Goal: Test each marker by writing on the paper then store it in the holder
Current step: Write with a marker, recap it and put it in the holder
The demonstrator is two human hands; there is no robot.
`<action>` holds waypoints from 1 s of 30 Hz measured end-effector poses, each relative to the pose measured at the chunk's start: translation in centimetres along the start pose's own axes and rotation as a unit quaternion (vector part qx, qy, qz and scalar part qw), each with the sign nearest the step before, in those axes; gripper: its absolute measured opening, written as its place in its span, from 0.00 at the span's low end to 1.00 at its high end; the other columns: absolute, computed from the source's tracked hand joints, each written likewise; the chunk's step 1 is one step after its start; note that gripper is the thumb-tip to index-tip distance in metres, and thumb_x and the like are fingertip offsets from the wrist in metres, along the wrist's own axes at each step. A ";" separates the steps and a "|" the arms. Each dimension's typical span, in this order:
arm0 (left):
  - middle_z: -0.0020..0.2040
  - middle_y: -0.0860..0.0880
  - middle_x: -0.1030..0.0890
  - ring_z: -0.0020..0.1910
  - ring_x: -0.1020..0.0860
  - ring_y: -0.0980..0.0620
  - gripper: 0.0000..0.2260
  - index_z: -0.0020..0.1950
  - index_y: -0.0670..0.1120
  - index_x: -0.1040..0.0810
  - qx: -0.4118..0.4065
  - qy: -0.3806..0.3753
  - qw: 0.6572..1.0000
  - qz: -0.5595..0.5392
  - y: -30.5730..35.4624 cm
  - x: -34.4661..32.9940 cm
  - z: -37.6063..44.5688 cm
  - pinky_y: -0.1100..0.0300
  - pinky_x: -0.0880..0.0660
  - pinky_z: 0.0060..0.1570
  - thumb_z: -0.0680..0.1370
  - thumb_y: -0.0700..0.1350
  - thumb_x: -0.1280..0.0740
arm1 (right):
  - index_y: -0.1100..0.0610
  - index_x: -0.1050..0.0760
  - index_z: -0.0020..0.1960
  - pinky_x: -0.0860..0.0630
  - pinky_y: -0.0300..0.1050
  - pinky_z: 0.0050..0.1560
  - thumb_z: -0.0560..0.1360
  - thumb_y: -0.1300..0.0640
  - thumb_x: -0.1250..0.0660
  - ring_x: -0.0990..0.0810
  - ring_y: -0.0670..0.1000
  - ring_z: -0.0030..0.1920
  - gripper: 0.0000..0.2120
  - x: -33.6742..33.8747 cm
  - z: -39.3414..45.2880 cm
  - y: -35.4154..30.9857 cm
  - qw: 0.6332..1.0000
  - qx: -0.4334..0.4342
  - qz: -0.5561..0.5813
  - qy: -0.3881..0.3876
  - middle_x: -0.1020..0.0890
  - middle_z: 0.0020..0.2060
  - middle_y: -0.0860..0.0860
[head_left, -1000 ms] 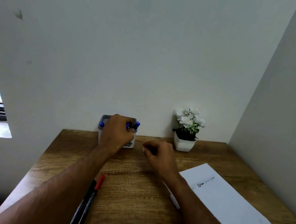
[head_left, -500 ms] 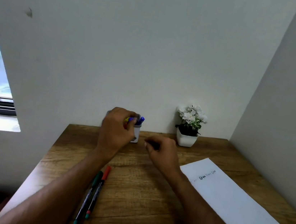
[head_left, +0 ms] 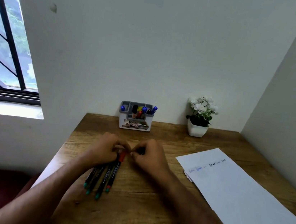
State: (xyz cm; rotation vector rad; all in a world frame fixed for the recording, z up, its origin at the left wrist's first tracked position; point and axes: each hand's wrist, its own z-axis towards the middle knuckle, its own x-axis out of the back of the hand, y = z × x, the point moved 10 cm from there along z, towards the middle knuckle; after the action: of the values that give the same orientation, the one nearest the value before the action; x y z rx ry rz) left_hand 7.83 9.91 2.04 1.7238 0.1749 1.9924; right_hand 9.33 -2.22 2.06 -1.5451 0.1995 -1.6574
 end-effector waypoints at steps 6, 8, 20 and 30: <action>0.48 0.62 0.17 0.50 0.22 0.66 0.15 0.51 0.57 0.17 0.016 -0.002 1.000 -0.010 -0.9 -0.3 -0.3 0.67 0.27 0.54 0.73 0.37 0.31 | 0.53 0.17 0.40 0.17 0.47 0.37 0.70 0.43 0.27 0.19 0.44 0.35 0.13 -1.8 -0.7 -1.2 0.999 -0.027 -0.030 -0.006 0.17 0.33 0.47; 0.49 0.61 0.17 0.51 0.22 0.65 0.14 0.51 0.56 0.17 0.019 -0.004 1.000 -0.006 -0.9 -0.5 -0.1 0.67 0.28 0.55 0.74 0.38 0.31 | 0.53 0.18 0.39 0.16 0.50 0.36 0.67 0.42 0.28 0.19 0.45 0.34 0.14 -2.1 -0.8 -1.3 0.998 -0.034 -0.052 -0.005 0.18 0.32 0.47; 0.51 0.62 0.17 0.51 0.23 0.67 0.15 0.55 0.56 0.17 -0.015 0.011 0.999 -0.027 0.5 -0.2 0.4 0.71 0.31 0.52 0.75 0.38 0.32 | 0.54 0.20 0.37 0.22 0.47 0.31 0.71 0.45 0.28 0.20 0.47 0.34 0.13 -0.7 -1.0 -1.1 0.996 -0.058 -0.068 0.015 0.18 0.32 0.49; 0.46 0.60 0.22 0.48 0.24 0.65 0.09 0.49 0.54 0.22 -0.046 0.071 0.994 -0.076 2.7 0.4 2.1 0.70 0.28 0.48 0.74 0.41 0.29 | 0.55 0.18 0.56 0.25 0.37 0.43 0.78 0.51 0.30 0.19 0.45 0.45 0.11 1.8 -0.1 1.6 0.996 -0.063 -0.055 0.003 0.15 0.47 0.50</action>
State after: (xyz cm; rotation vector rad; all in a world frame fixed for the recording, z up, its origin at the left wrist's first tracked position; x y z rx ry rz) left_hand 9.07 7.29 3.95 1.4675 0.2514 1.9801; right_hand 10.17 -4.47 2.36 -1.6723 0.2294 -1.7635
